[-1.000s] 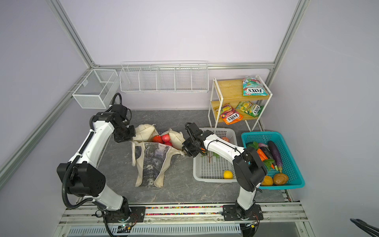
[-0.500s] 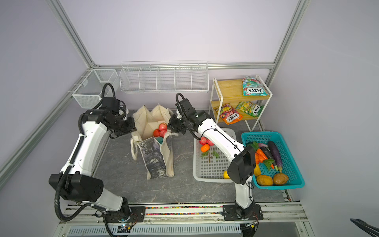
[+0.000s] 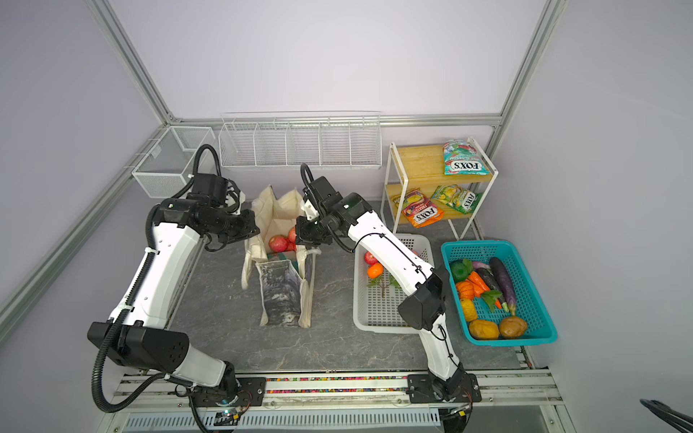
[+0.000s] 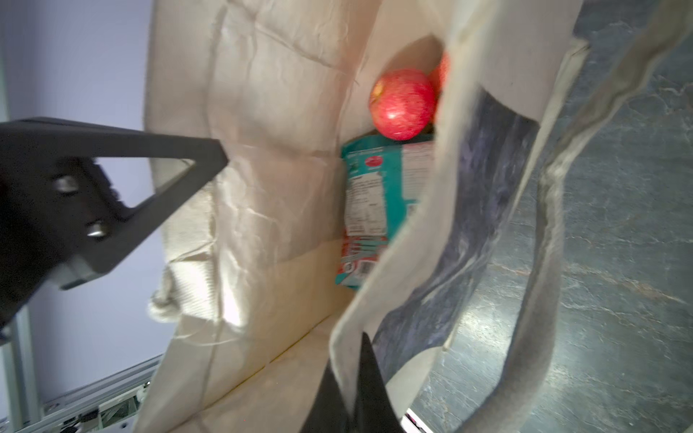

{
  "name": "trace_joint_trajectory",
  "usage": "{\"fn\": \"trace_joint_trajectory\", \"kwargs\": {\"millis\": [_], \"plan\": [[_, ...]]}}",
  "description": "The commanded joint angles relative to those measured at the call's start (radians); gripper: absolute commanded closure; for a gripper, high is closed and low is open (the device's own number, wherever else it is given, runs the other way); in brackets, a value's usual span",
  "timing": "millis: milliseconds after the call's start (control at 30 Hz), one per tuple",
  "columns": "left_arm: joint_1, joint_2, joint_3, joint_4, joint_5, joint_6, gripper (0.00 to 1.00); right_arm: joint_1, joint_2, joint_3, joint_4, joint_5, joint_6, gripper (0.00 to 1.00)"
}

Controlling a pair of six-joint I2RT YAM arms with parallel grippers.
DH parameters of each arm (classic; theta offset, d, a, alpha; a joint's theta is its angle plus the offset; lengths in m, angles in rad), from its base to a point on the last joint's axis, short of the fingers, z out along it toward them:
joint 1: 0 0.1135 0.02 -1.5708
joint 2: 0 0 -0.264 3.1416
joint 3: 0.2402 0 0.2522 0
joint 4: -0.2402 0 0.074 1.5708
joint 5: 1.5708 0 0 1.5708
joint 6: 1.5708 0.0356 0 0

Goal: Place the food into the grocery bag and tie it

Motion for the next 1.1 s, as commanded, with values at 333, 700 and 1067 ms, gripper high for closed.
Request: {"fn": "trace_joint_trajectory", "kwargs": {"millis": [333, 700, 1067], "plan": [[-0.010, 0.019, 0.031, -0.001, 0.011, 0.003, 1.00, -0.020, -0.021, -0.001, -0.033, 0.040, -0.054, 0.93], [-0.022, 0.020, 0.038, 0.032, 0.029, -0.019, 1.00, -0.026, 0.005, 0.139, -0.107, 0.118, -0.118, 0.93], [-0.022, 0.060, -0.028, 0.009, -0.025, -0.016, 1.00, -0.030, -0.026, -0.049, -0.062, 0.125, -0.132, 0.87]]}}
